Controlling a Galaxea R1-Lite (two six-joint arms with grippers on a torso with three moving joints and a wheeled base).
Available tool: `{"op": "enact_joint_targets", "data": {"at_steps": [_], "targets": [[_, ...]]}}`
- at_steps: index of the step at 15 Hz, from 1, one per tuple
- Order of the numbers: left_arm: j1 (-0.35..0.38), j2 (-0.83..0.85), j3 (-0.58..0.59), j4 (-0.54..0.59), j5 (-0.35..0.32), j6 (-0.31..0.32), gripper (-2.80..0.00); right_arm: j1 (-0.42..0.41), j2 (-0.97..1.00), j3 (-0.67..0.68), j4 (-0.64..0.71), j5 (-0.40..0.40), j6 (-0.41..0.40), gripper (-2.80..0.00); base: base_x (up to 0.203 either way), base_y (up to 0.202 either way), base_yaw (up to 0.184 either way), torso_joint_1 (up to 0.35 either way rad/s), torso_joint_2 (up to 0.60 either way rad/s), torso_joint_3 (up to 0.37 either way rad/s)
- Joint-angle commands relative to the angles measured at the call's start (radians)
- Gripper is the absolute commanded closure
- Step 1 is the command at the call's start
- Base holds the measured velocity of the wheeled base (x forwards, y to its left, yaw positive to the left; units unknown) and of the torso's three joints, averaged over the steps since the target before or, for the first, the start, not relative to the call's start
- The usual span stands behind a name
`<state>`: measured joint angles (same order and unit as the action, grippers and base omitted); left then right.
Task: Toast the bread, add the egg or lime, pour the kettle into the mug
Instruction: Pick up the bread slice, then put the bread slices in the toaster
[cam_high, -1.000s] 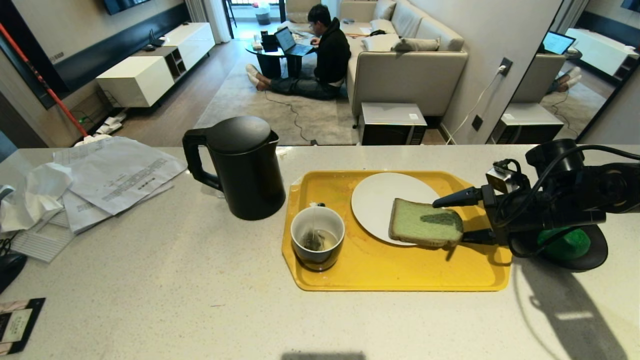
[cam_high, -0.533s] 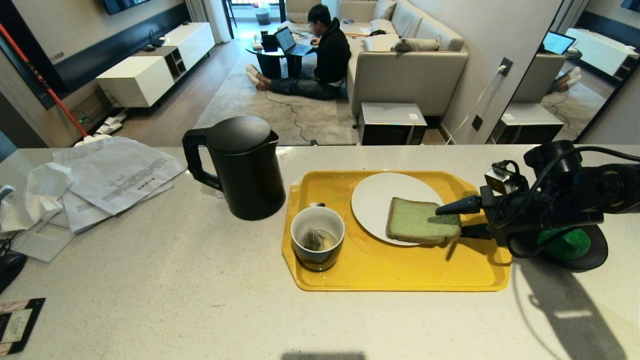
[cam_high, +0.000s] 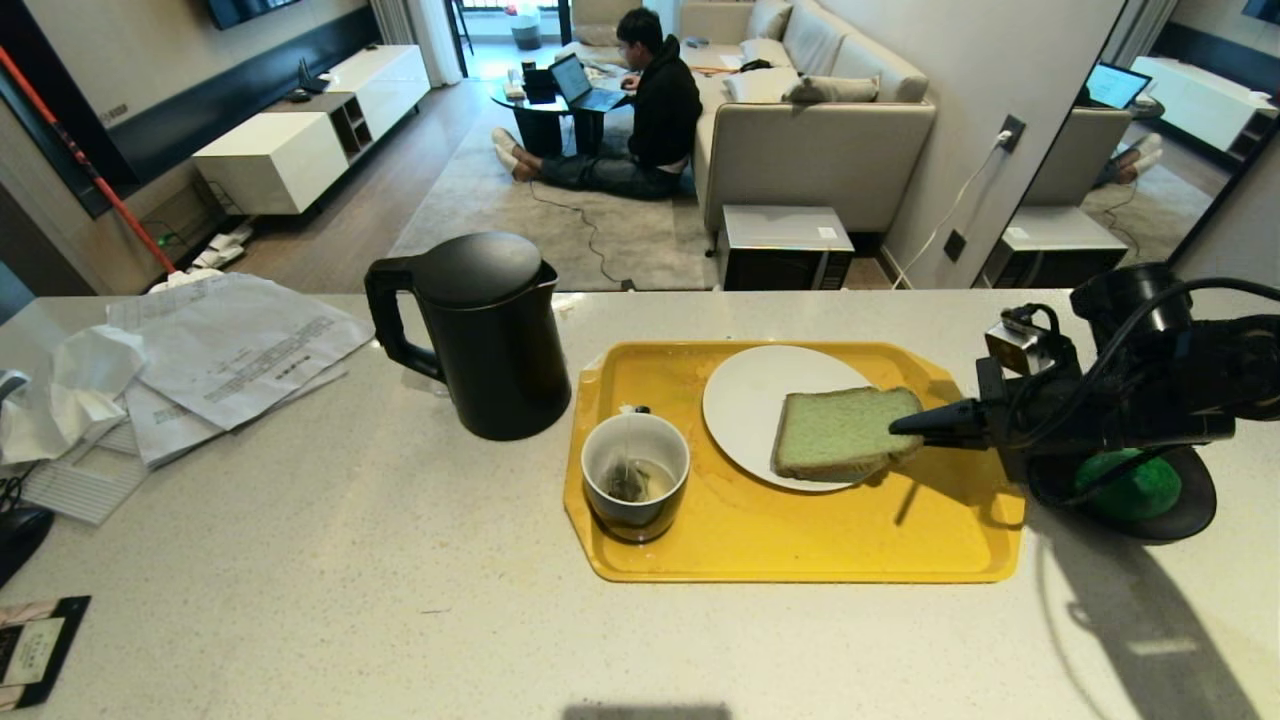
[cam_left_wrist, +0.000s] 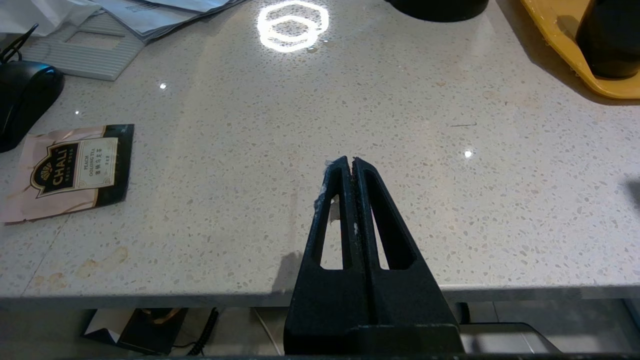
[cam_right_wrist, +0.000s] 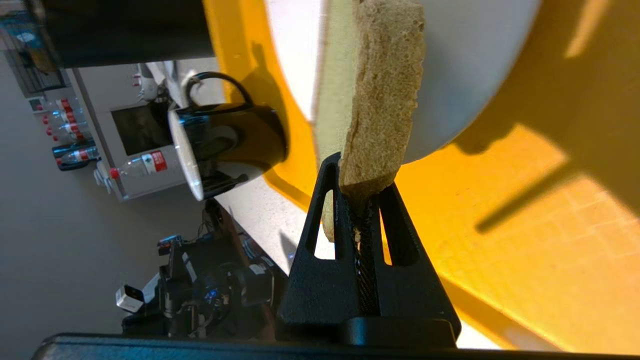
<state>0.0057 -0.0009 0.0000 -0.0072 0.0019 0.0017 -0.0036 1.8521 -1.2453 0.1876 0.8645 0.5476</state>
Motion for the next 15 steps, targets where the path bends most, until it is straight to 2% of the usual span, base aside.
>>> {"op": "enact_joint_targets", "data": {"at_steps": [1, 6, 9, 12, 15], "targets": [[0.000, -0.001, 0.000, 0.000, 0.001, 0.000, 0.00, 0.001, -0.094, 0.003, 0.002, 0.005, 0.020, 0.00, 0.000, 0.000, 0.000, 0.000, 0.00, 0.000], [0.000, 0.000, 0.000, 0.000, 0.000, 0.000, 0.00, 0.002, -0.352, -0.013, 0.047, -0.039, 0.034, 0.00, 0.000, 0.000, 0.000, 0.000, 0.00, 0.000], [0.000, -0.001, 0.000, 0.000, 0.001, 0.000, 0.00, 0.003, -0.515, -0.123, 0.228, -0.111, 0.016, 0.00, 0.000, 0.000, 0.000, 0.000, 0.00, 0.000], [0.000, 0.000, 0.000, 0.000, 0.000, 0.000, 0.00, 0.004, -0.640, -0.248, 0.459, -0.274, -0.129, 0.00, 0.000, 0.000, 0.000, 0.000, 0.00, 0.000], [0.000, -0.001, 0.000, 0.000, 0.000, 0.000, 0.00, 0.003, -0.754, -0.292, 0.549, -0.470, -0.265, 0.00, 0.000, 0.000, 0.000, 0.000, 0.00, 0.000]]}}
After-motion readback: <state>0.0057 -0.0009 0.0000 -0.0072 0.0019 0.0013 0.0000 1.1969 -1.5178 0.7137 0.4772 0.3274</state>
